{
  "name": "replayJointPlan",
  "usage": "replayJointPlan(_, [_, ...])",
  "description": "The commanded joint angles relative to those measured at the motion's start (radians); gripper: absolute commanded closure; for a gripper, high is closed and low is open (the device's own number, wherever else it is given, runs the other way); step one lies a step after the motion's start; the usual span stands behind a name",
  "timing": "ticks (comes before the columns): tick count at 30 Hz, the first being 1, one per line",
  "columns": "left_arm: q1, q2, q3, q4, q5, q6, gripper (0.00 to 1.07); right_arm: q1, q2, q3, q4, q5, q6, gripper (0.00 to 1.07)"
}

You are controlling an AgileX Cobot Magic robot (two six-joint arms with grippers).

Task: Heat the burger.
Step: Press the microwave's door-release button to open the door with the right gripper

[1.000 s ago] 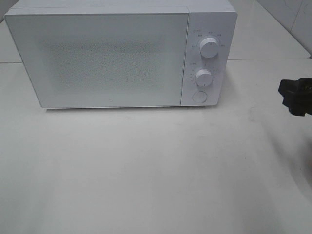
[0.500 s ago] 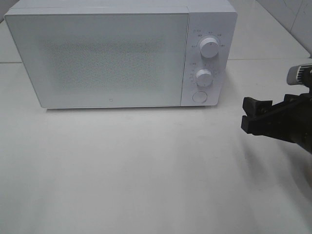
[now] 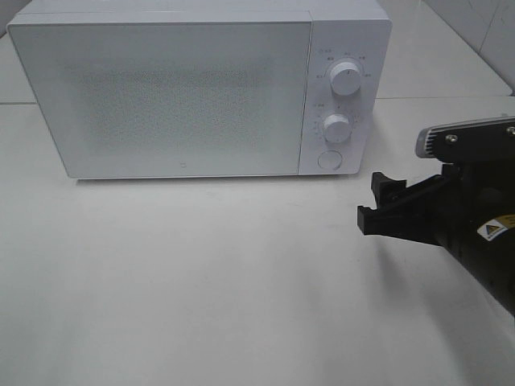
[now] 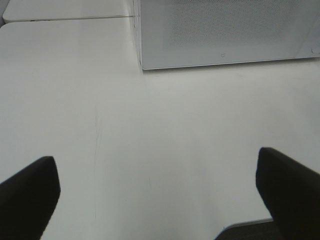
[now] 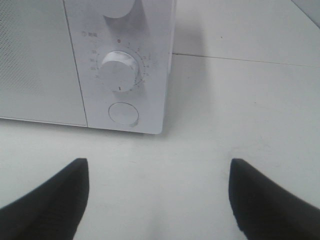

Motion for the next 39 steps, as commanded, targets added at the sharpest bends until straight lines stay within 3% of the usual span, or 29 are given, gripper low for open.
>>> replayJointPlan(1, [-0.002,-0.016,0.0,-0.004,-0.015,0.002,0.07,0.027,0.025,-0.043,0.047,-0.008,-0.031,0.32])
replayJointPlan(8, [-0.002,-0.016,0.0,-0.004,-0.015,0.002,0.07,0.029,0.055,-0.121,0.085,0.018,-0.051,0.32])
replayJointPlan(17, [-0.002,-0.016,0.0,-0.004,-0.015,0.002,0.07,0.029,0.055,-0.127,0.084,0.02,-0.02,0.32])
replayJointPlan(25, [-0.002,-0.016,0.0,-0.004,-0.015,0.002,0.07,0.029,0.055,-0.127,0.084,0.02,0.302,0.35])
replayJointPlan(33, [-0.002,-0.016,0.0,-0.004,-0.015,0.002,0.07,0.029,0.055,-0.127,0.084,0.02,0.707,0.57])
replayJointPlan(39, [-0.002,-0.016,0.0,-0.004,-0.015,0.002,0.07,0.029,0.055,-0.127,0.084,0.02,1.042,0.81])
